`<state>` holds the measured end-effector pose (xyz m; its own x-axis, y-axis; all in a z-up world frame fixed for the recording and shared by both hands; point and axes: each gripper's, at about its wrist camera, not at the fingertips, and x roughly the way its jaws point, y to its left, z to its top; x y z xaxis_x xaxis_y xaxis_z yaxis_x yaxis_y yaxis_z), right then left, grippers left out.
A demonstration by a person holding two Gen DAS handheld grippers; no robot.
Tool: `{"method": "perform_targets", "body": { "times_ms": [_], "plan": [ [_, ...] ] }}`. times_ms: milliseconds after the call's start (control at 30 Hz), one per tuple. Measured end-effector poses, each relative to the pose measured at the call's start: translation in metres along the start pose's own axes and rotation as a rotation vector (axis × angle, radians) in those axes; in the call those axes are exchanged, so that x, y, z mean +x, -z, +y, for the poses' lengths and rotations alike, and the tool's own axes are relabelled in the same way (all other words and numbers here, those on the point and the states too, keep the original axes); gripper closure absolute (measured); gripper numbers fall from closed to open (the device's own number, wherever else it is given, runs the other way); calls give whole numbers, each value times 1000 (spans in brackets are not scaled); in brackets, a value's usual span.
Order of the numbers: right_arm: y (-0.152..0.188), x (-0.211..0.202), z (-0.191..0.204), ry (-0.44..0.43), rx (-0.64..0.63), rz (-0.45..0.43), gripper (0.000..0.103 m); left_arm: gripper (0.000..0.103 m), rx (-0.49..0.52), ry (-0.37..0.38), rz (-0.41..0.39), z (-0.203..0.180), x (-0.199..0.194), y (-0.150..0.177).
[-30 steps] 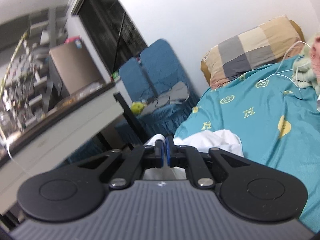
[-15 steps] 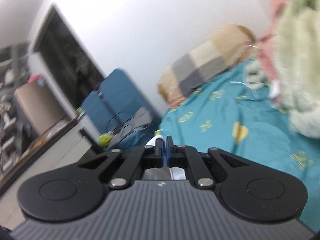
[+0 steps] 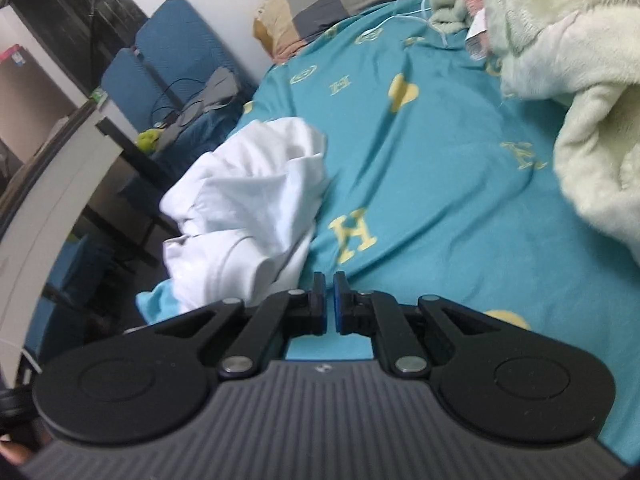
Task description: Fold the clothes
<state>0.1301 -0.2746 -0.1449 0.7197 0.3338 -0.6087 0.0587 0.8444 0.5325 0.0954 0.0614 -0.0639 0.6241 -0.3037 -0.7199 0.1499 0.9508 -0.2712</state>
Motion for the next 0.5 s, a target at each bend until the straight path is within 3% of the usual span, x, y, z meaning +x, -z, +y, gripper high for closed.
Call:
{"method": "perform_targets", "body": {
  "times_ms": [67, 133, 200, 233, 267, 333, 433, 500],
  "plan": [
    [1, -7, 10, 7, -74, -20, 95, 99, -5, 9, 11, 1, 3, 2],
    [8, -16, 29, 40, -243, -45, 94, 98, -14, 12, 21, 2, 5, 4],
    [16, -21, 47, 75, -406, -76, 91, 89, -29, 9, 32, 3, 12, 4],
    [20, -23, 55, 89, -478, -92, 86, 85, -40, 5, 41, 4, 15, 5],
    [24, -24, 63, 103, -550, -107, 75, 80, -51, 0, 49, 6, 18, 6],
    [32, -27, 77, 123, -675, -131, 64, 78, -60, -8, 71, 7, 25, 9],
    [41, -31, 92, 141, -827, -172, 64, 76, -60, -31, 117, 6, 38, 15],
    [40, -34, 98, 99, -866, -204, 64, 76, -60, -46, 144, 4, 47, 19]
  ]
}}
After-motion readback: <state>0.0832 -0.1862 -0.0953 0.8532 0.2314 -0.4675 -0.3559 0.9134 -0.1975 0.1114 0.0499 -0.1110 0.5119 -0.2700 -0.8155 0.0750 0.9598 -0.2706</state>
